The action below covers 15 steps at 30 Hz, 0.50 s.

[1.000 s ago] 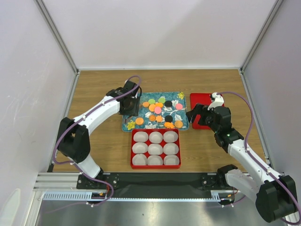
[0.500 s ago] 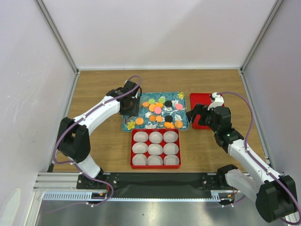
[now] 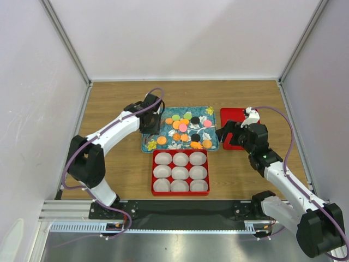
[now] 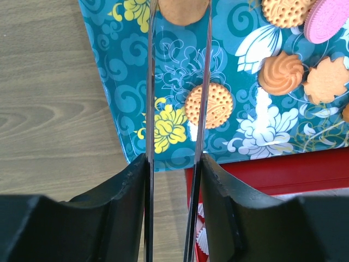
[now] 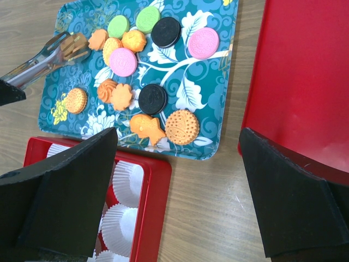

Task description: Pack the cookies

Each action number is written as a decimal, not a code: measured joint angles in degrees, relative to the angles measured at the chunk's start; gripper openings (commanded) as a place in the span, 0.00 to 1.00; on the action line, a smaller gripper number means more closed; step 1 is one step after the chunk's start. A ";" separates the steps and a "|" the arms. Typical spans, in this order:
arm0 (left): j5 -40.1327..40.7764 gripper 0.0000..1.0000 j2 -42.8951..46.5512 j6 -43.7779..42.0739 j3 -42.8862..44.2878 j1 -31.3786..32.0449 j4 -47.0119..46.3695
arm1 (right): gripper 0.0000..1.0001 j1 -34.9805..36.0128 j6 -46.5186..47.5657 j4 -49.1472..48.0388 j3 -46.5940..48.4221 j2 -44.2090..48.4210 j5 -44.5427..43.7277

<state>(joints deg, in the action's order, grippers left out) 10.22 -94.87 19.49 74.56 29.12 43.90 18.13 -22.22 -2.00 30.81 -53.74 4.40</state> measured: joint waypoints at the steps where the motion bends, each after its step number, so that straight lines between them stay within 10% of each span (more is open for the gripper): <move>1: 0.02 0.44 -0.11 -0.02 0.00 0.00 0.04 | 1.00 0.00 0.00 0.00 0.00 0.00 0.00; 15: 0.09 0.42 1.07 -0.04 2.16 0.00 2.56 | 1.00 0.00 0.00 -0.02 0.00 -0.33 0.04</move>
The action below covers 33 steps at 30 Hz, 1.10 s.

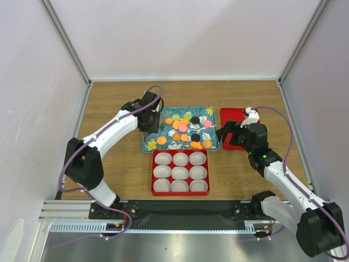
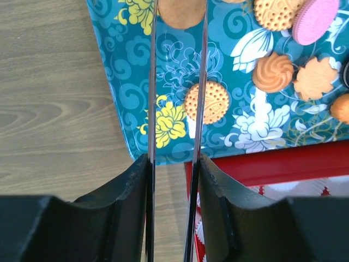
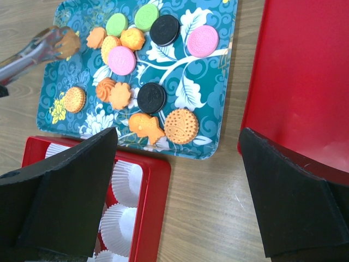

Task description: Pack the cookies

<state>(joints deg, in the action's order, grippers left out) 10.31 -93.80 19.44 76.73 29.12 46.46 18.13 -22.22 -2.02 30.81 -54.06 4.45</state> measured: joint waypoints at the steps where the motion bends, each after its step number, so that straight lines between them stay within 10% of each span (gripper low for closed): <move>1: 0.00 0.42 0.52 -0.02 0.02 0.00 0.20 | 1.00 0.00 0.00 0.02 0.00 -0.13 0.00; 17: 0.24 0.42 12.81 0.31 -0.20 6.10 3.45 | 1.00 0.00 0.02 0.02 0.00 -0.79 0.00; 33: 4.11 0.43 20.24 10.25 -4.33 32.70 6.67 | 1.00 0.17 0.07 0.04 0.00 -1.01 -0.02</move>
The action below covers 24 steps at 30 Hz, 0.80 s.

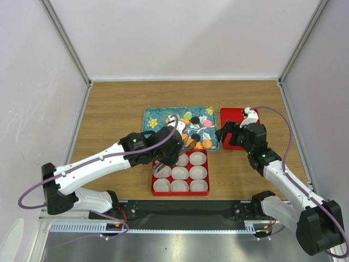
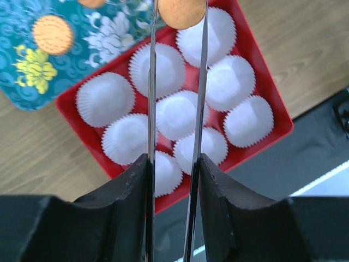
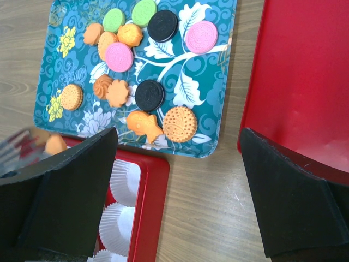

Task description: Pack the cookies

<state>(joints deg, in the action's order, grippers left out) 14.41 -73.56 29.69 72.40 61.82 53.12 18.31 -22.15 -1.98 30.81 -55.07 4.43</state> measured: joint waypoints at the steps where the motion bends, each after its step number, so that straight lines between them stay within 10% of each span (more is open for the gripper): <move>1: 0.07 0.43 -0.07 0.48 -0.13 0.83 -0.02 | 1.00 0.00 0.00 -0.02 0.00 -0.09 0.00; 24: -1.16 0.47 -8.46 3.34 -2.73 4.70 -6.01 | 1.00 0.61 0.00 0.00 0.00 -0.98 0.00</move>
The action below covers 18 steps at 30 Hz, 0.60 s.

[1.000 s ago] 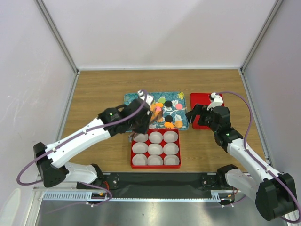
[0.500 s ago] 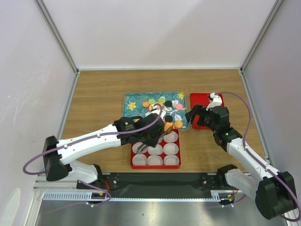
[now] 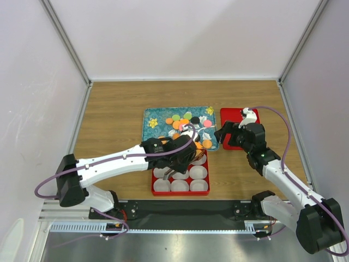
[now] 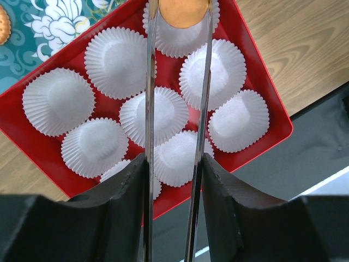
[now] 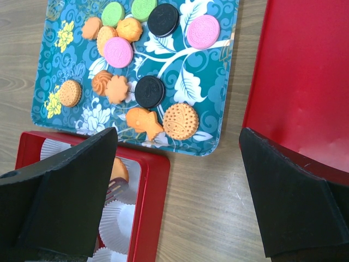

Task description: Pack the cookies

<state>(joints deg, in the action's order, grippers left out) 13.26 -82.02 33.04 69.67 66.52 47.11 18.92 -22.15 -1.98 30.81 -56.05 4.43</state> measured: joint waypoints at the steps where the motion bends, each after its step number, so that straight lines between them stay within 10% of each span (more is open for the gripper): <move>1: -0.09 0.47 -0.02 0.02 -0.26 0.04 -0.22 | 1.00 0.04 0.02 -0.02 0.00 0.00 0.00; 18: -0.39 0.51 -0.11 0.22 -1.75 0.24 -1.33 | 1.00 0.15 0.00 0.00 0.00 0.00 0.00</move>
<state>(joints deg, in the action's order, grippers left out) 12.86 -82.13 33.26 67.92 66.76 45.78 19.07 -22.15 -1.98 30.81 -56.05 4.43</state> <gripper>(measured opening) 0.526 0.994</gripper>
